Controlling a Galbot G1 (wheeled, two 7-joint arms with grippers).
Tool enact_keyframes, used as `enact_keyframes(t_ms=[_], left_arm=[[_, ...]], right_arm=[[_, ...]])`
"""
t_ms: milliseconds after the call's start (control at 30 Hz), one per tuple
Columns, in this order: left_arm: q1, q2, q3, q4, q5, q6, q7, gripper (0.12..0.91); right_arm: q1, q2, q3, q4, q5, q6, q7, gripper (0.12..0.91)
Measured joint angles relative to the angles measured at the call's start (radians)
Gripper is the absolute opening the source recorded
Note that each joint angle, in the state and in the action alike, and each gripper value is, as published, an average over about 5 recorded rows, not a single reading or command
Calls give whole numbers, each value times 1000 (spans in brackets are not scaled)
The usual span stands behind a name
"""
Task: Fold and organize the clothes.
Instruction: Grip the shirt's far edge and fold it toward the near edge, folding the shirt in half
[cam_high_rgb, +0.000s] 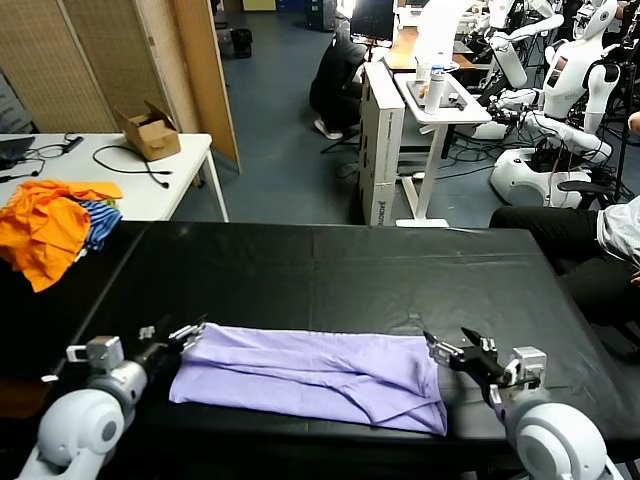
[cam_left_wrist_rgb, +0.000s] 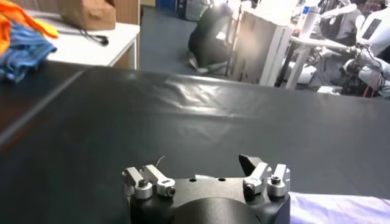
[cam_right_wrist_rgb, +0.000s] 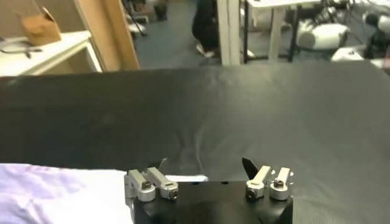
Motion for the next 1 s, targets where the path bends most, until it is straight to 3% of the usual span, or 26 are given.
enact_keyframes(t_ms=[267, 333, 400, 533, 733, 800, 867, 1000], left_arm=[[-7, -1, 20, 17, 1, 6, 6, 905], [-13, -3, 26, 24, 2, 5, 6, 895], [-20, -4, 30, 30, 3, 3, 7, 857], [-26, -5, 36, 38, 4, 0, 8, 671], [-25, -6, 42, 44, 9, -4, 13, 298], [-26, -8, 43, 46, 11, -5, 14, 195], [-28, -11, 44, 48, 14, -7, 14, 151], [-40, -19, 43, 57, 44, -19, 15, 146]], right_arm=[[-2, 7, -7, -8, -5, -13, 0, 894], [-5, 8, -8, -9, -7, -14, 0, 850], [-7, 11, -8, -9, -9, -15, -1, 755], [-6, 17, -12, -16, -18, -14, -7, 513], [9, 29, -30, -34, -33, -7, -18, 179], [18, 33, -38, -41, -40, 6, -19, 143], [30, 37, -47, -50, -48, 24, -22, 139], [67, 37, -73, -76, -55, 60, -32, 140]])
